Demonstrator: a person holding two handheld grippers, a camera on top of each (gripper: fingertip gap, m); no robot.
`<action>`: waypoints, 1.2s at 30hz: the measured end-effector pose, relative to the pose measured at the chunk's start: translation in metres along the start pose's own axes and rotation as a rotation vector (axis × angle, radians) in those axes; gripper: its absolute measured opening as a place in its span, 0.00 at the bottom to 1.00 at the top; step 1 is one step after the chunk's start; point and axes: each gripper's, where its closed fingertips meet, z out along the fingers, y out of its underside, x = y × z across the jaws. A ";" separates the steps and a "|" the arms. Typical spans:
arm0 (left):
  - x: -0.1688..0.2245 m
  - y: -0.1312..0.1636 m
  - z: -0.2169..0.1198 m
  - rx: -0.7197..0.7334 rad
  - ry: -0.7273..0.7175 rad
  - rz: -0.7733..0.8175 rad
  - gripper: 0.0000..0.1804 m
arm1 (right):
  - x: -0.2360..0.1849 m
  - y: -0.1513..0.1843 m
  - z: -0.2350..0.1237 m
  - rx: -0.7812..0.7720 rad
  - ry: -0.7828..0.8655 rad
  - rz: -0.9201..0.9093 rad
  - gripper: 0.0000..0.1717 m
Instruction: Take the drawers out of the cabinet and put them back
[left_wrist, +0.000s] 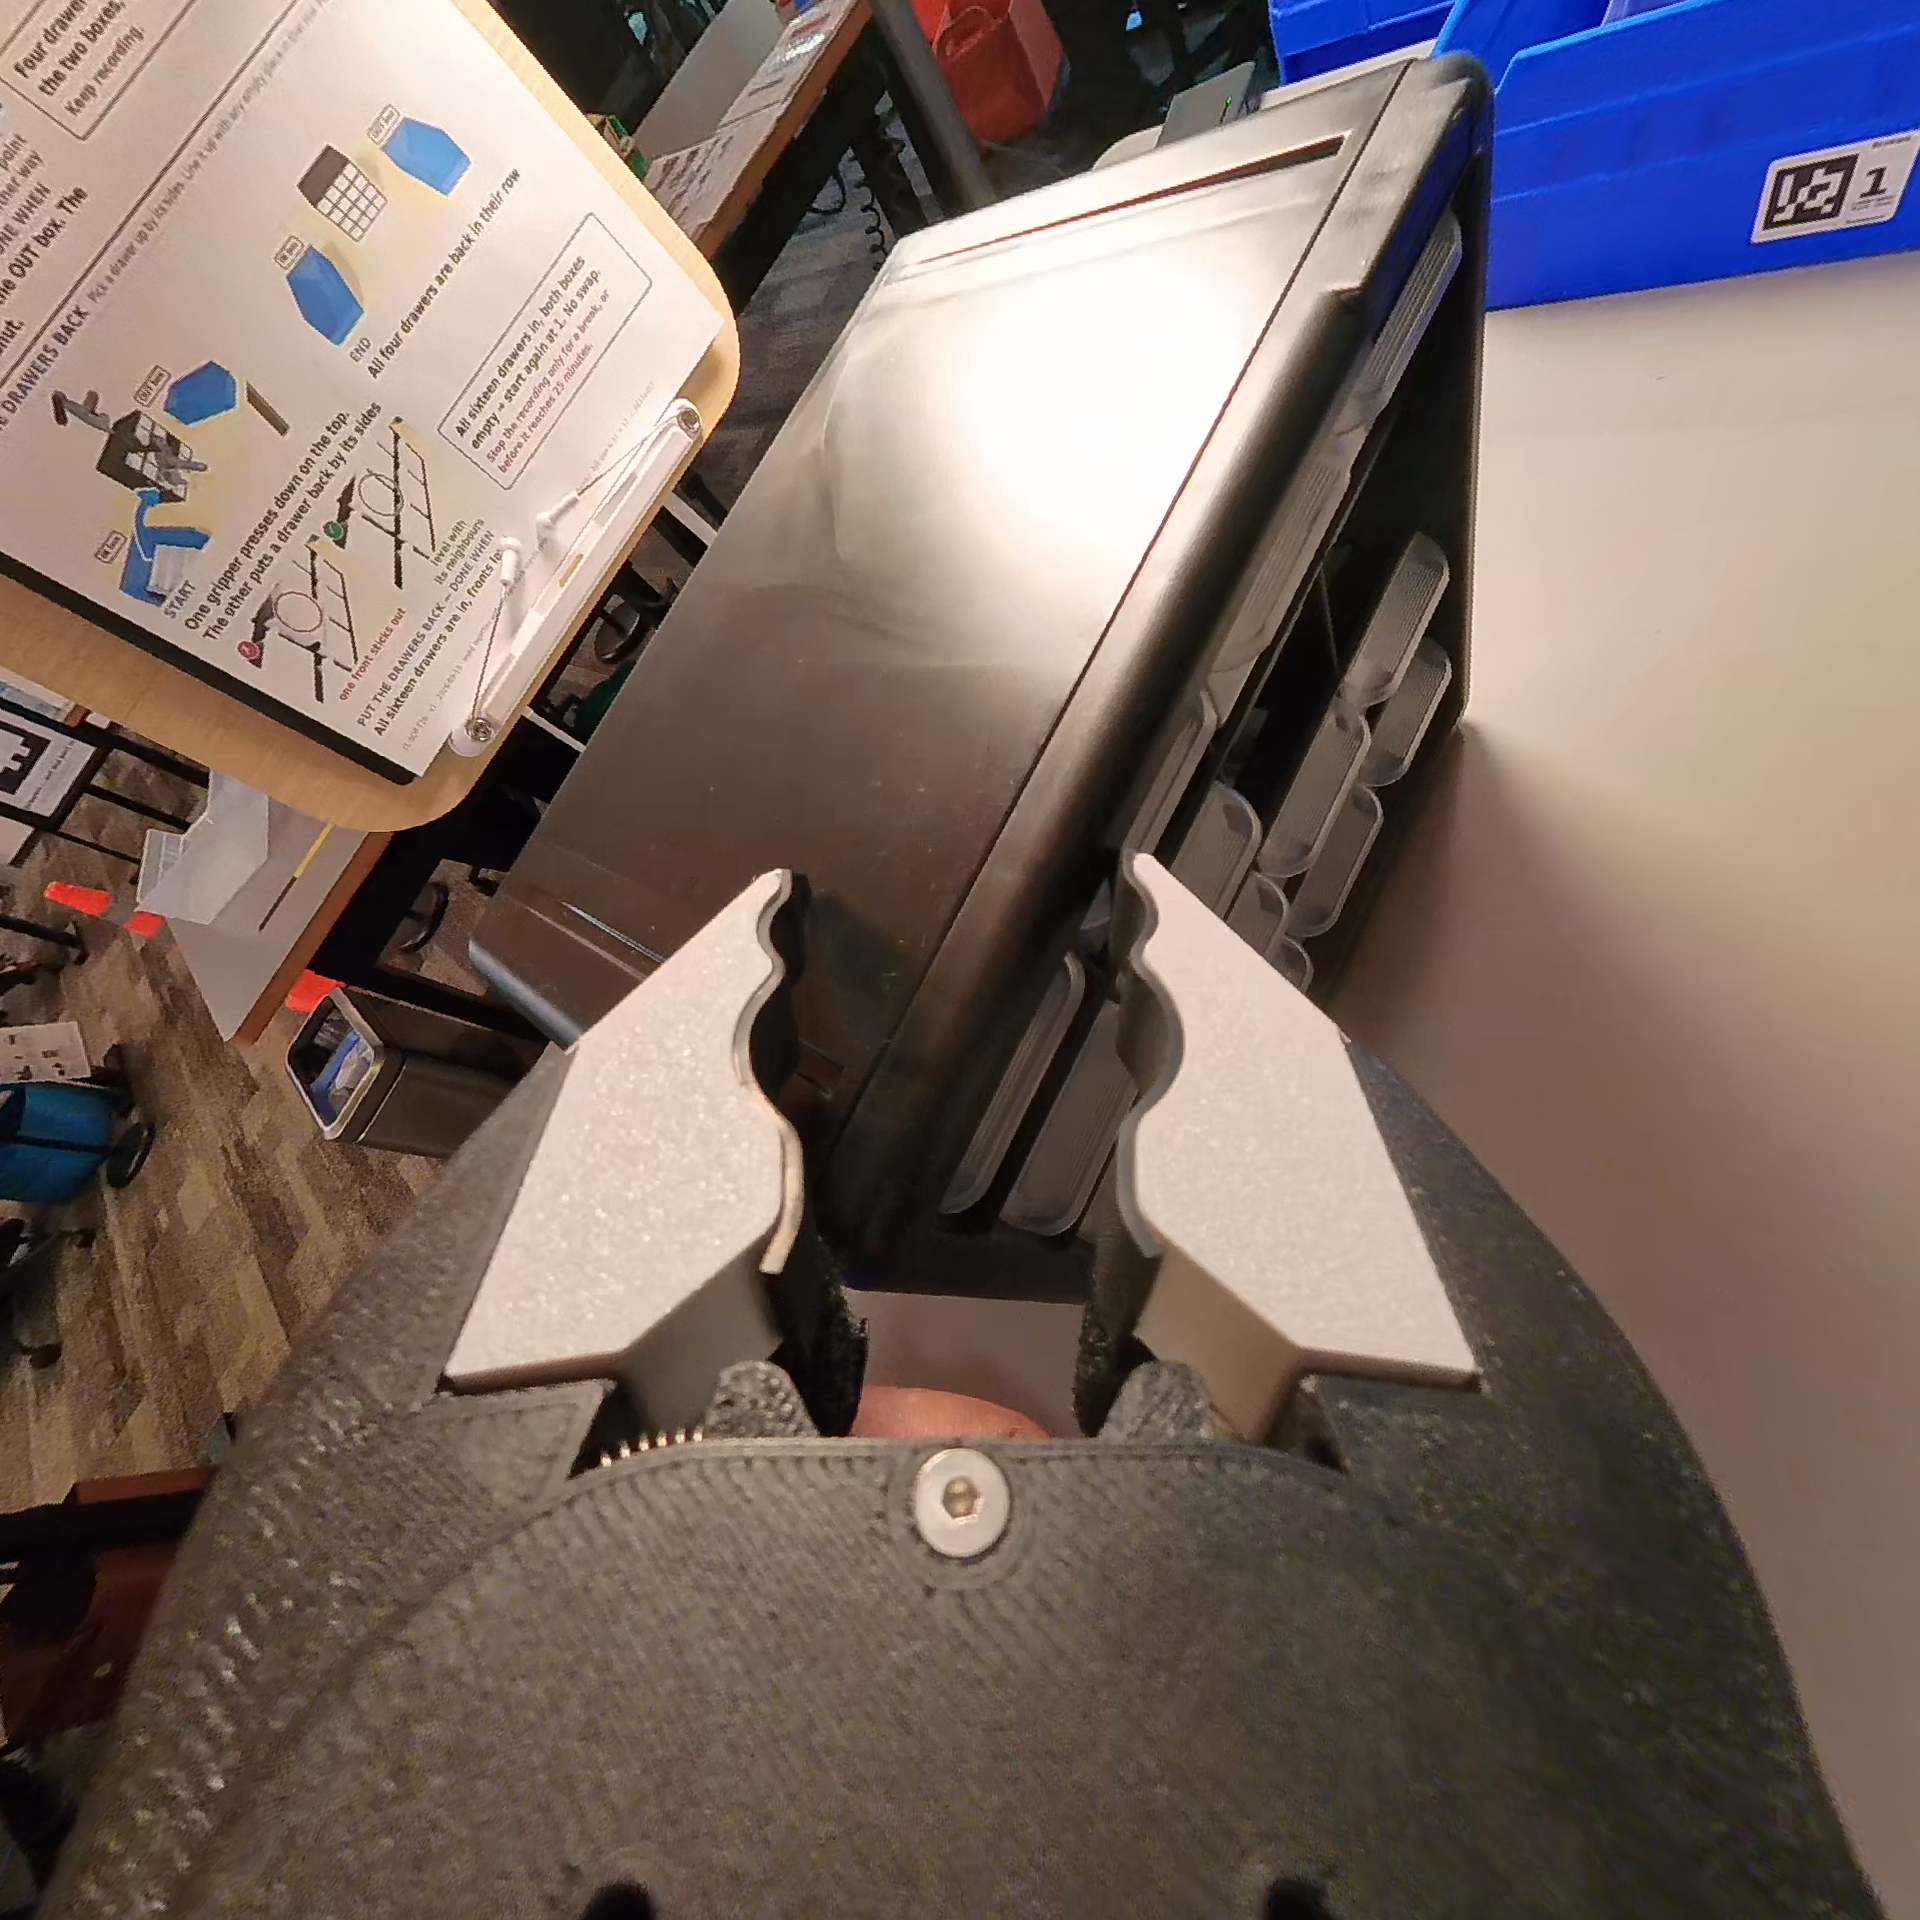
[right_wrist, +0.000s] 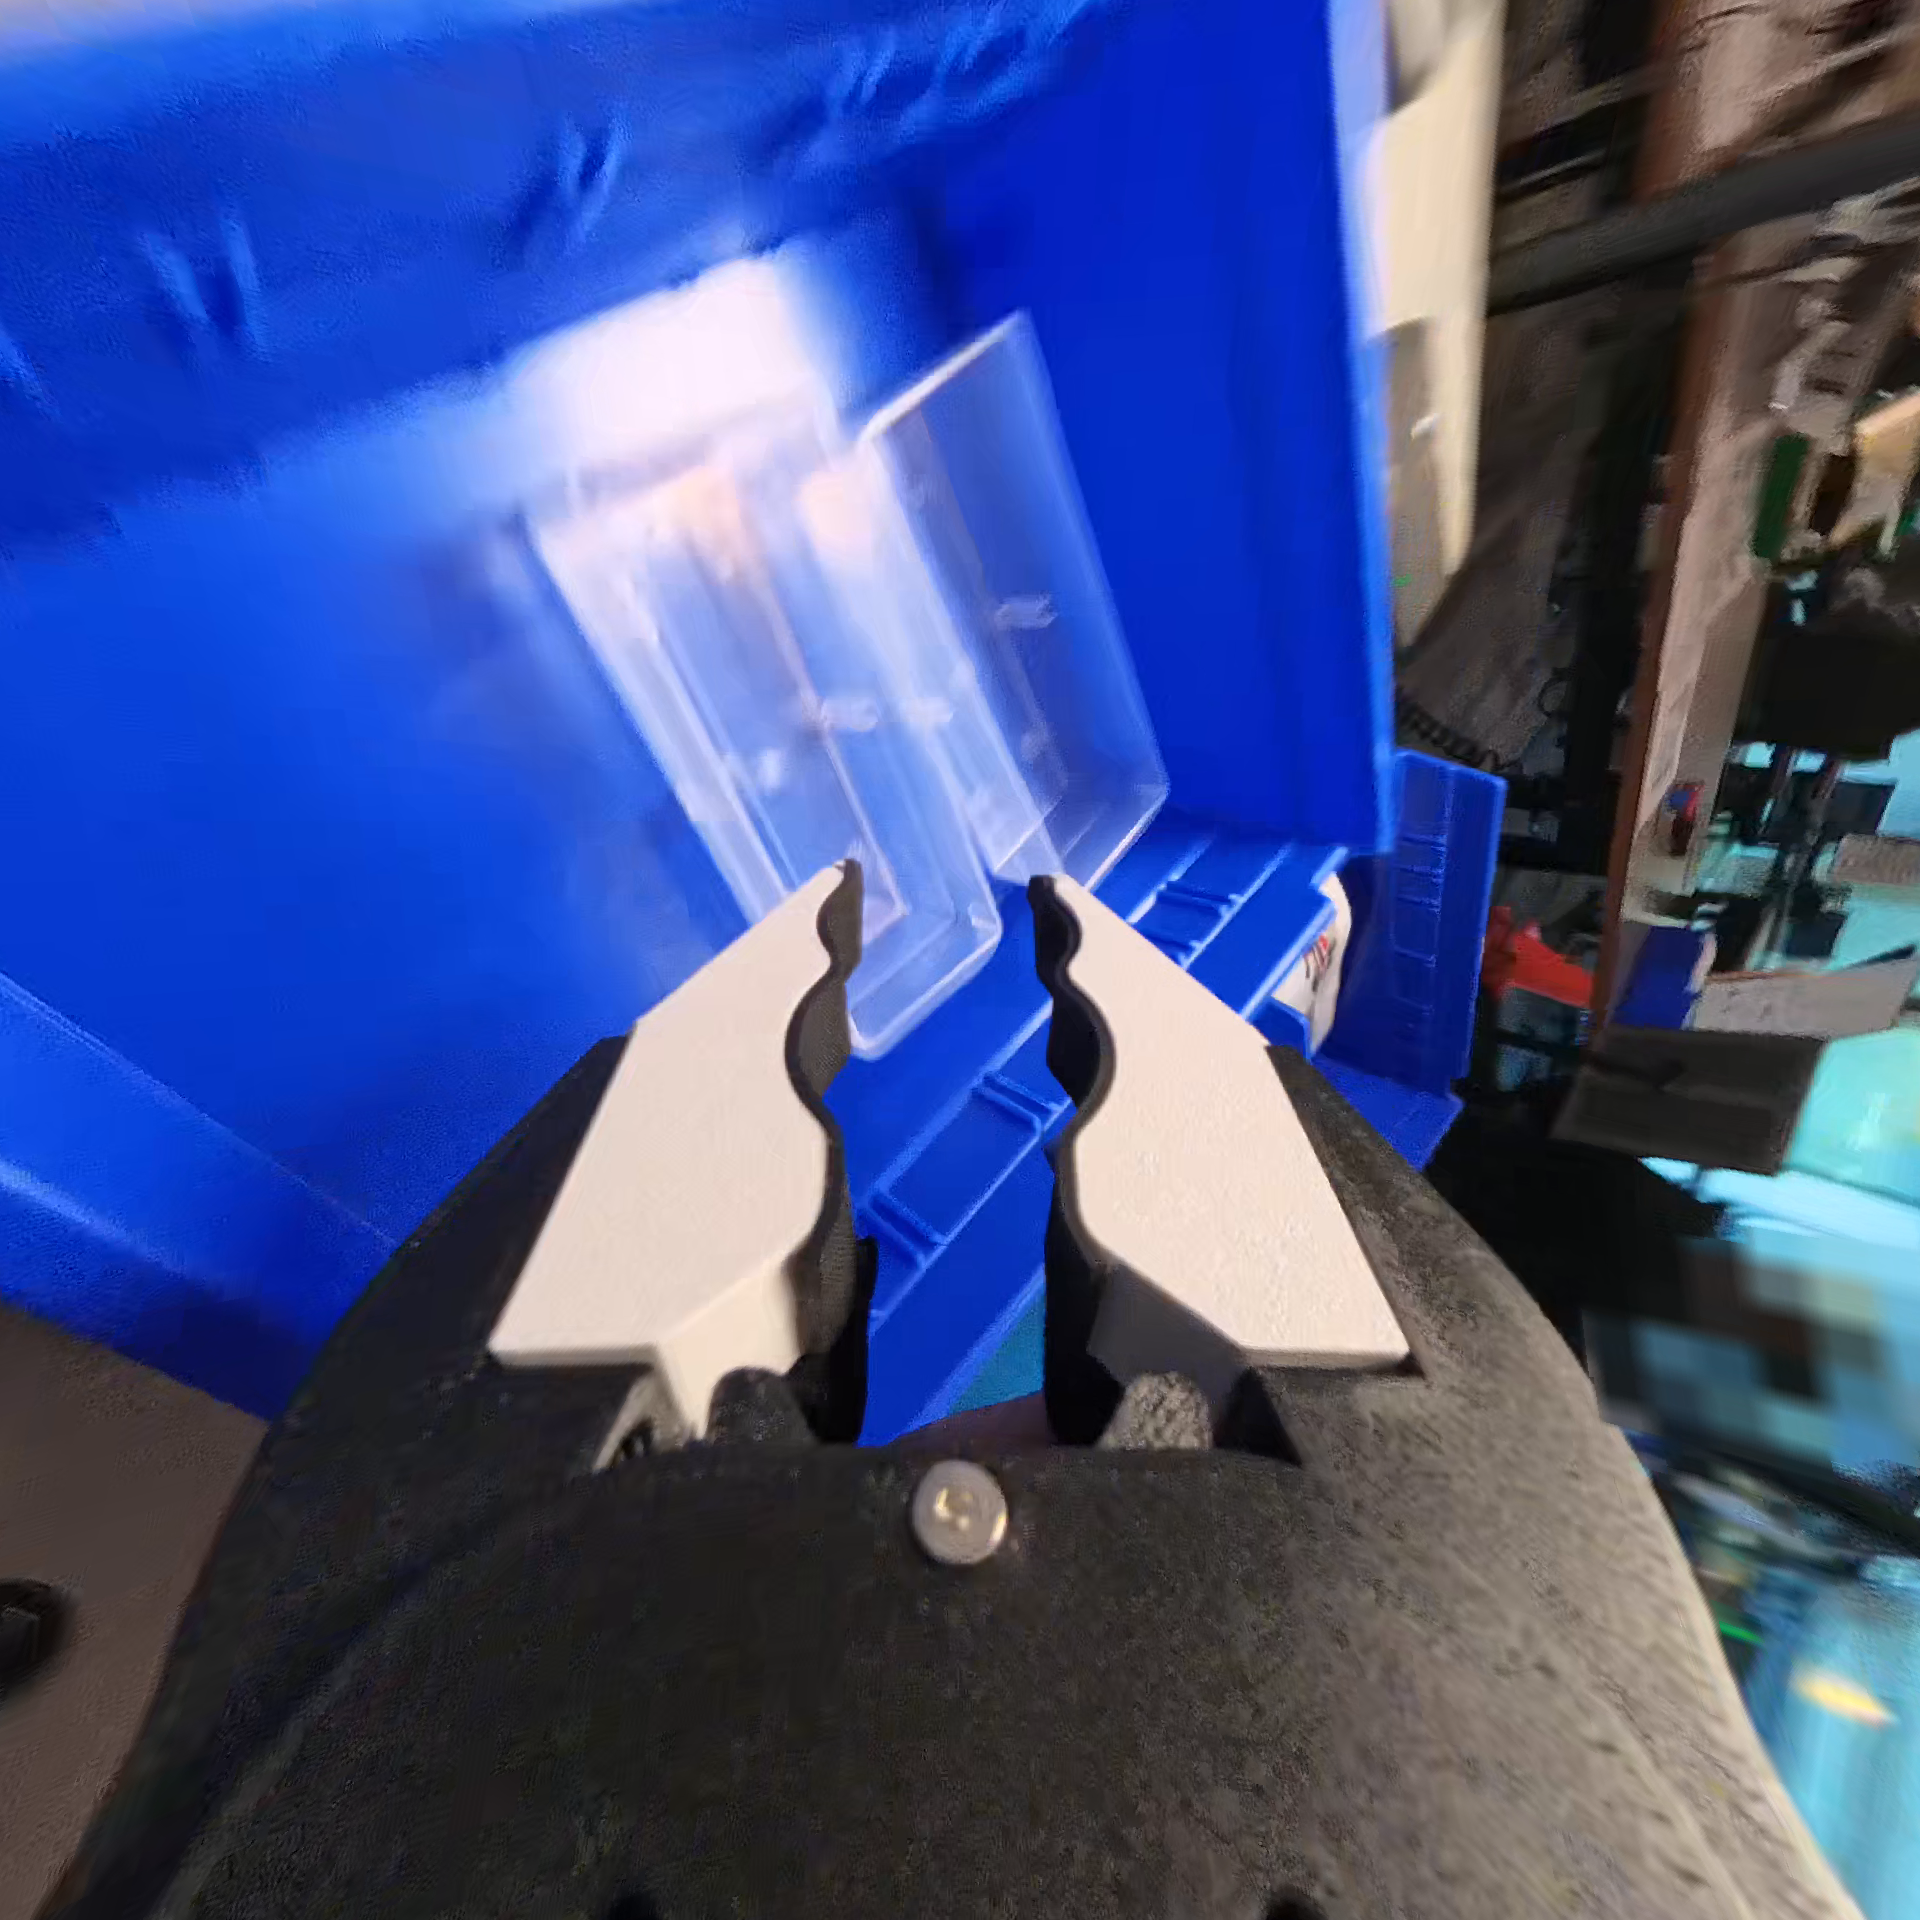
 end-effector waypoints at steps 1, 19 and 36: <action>0.000 0.000 0.000 0.000 0.000 0.000 0.33 | 0.004 -0.012 -0.014 0.070 0.020 0.089 0.21; -0.001 0.001 -0.001 0.011 0.009 -0.015 0.33 | -0.135 -0.407 -0.080 1.103 -0.574 1.004 0.19; -0.002 0.002 -0.001 0.028 0.029 -0.032 0.33 | -0.103 -0.471 -0.044 1.325 -0.721 1.587 0.03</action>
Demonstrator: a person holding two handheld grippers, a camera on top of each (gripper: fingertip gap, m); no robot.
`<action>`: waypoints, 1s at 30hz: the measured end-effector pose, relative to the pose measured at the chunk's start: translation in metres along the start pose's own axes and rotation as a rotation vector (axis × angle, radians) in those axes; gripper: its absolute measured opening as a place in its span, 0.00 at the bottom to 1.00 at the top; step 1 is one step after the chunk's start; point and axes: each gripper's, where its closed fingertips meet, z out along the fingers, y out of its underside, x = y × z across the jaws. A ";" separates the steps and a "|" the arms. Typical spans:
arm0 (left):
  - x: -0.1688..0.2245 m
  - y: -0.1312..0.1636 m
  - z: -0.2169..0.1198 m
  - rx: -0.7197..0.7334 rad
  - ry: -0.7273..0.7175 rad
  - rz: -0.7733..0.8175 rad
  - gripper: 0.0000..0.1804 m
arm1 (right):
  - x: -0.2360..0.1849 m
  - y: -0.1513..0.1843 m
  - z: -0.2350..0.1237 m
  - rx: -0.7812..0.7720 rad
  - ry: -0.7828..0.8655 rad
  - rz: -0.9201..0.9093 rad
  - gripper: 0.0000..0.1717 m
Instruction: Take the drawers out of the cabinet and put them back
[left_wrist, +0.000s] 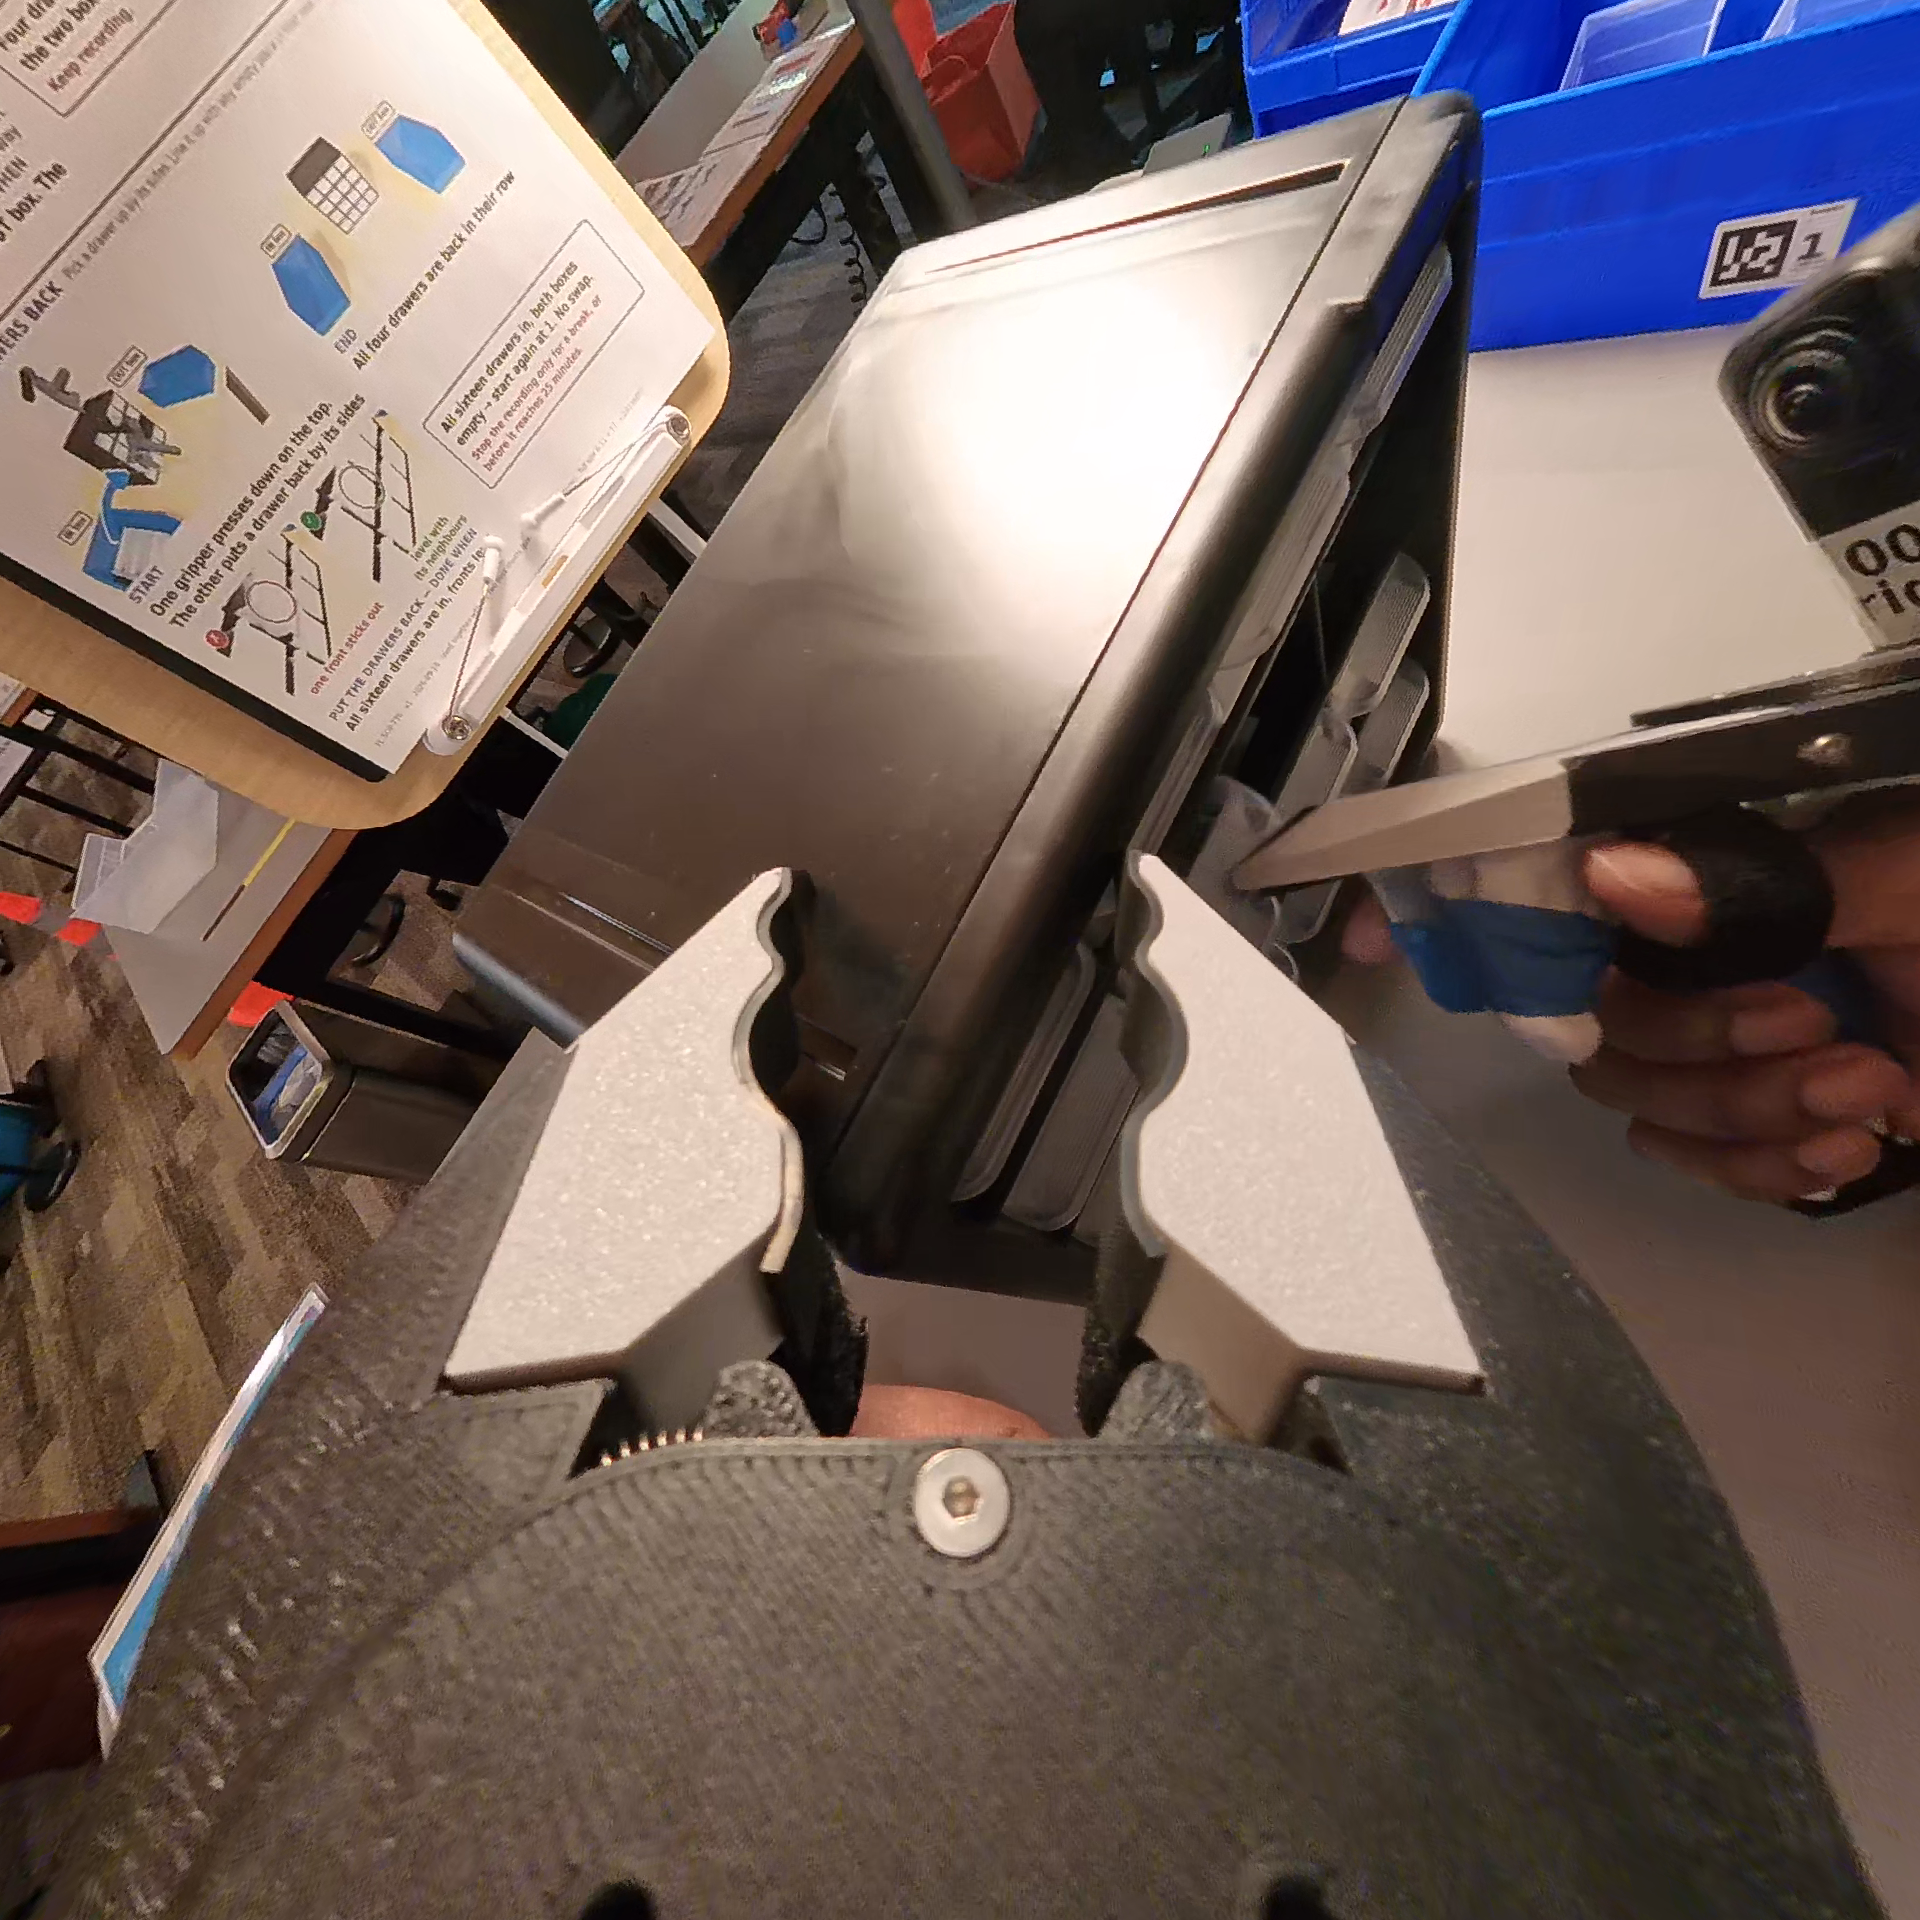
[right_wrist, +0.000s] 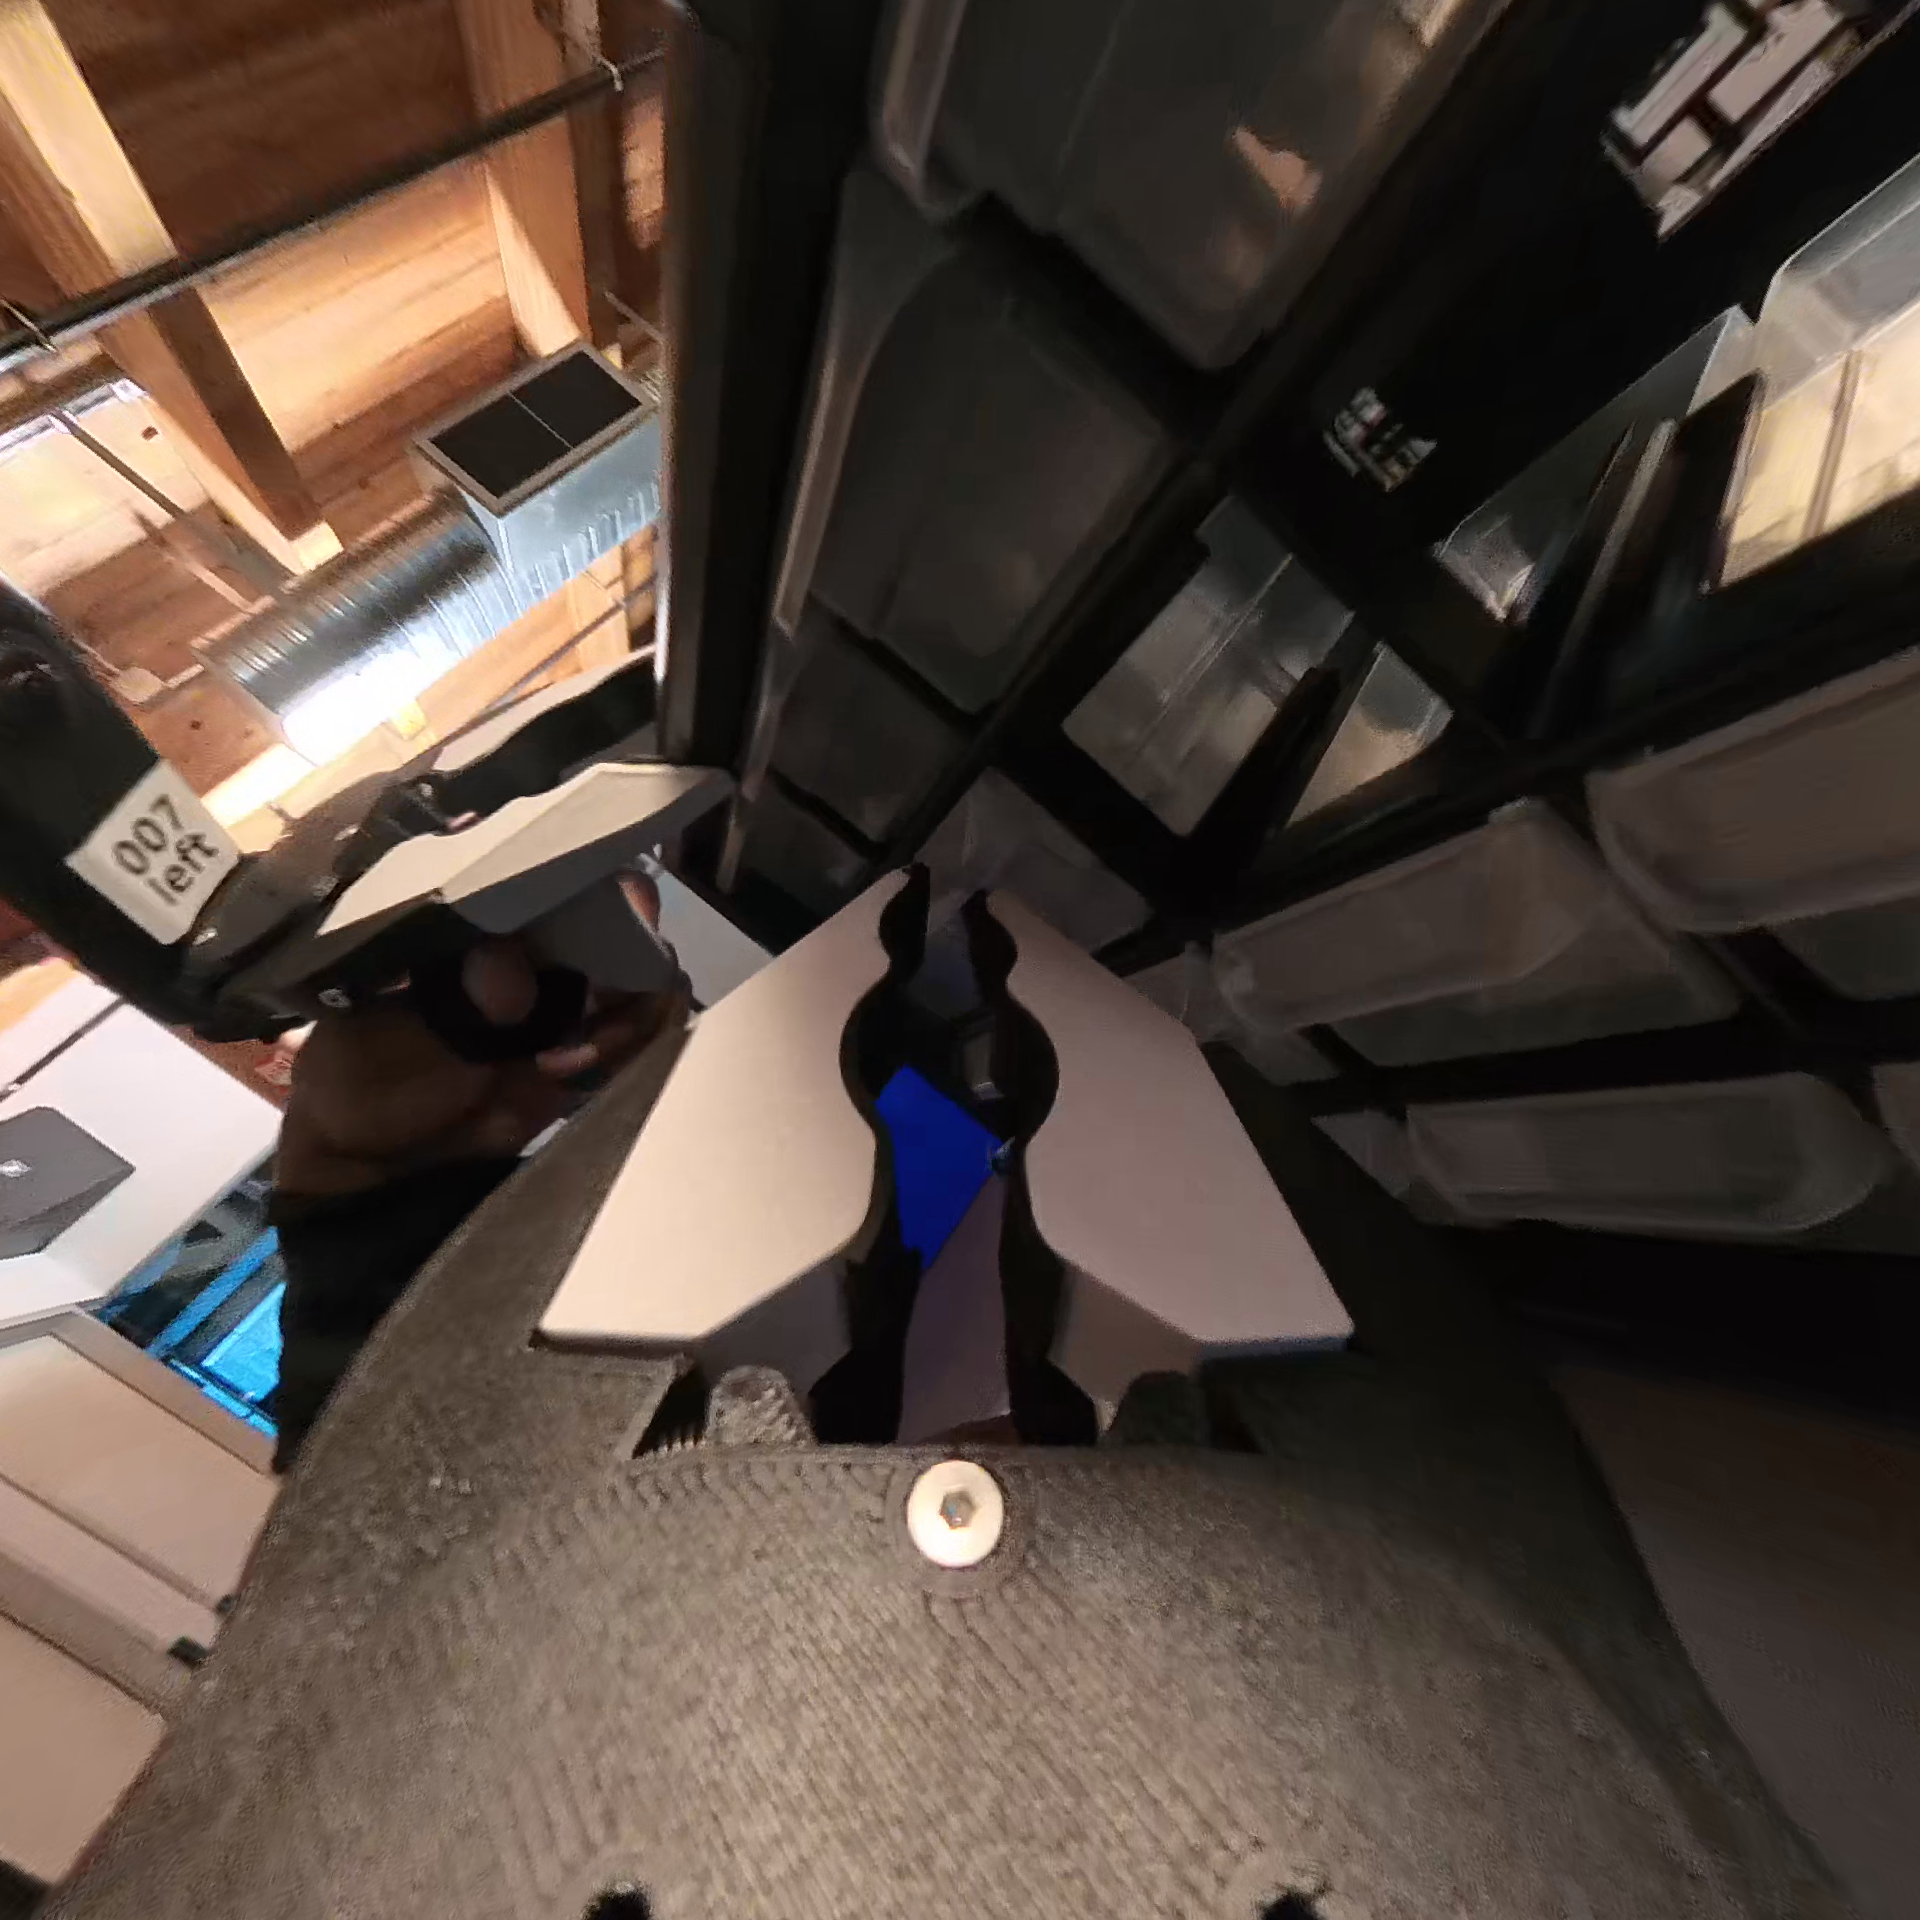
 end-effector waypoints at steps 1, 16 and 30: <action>0.000 0.000 0.000 0.000 0.000 0.000 0.33 | -0.002 0.002 -0.003 0.004 -0.012 0.012 0.06; 0.000 0.000 0.000 -0.004 -0.003 0.002 0.33 | -0.067 0.041 -0.107 0.047 -0.186 0.174 0.03; 0.001 0.000 0.000 -0.009 -0.007 0.009 0.33 | -0.020 0.040 -0.216 -0.129 0.167 0.244 0.06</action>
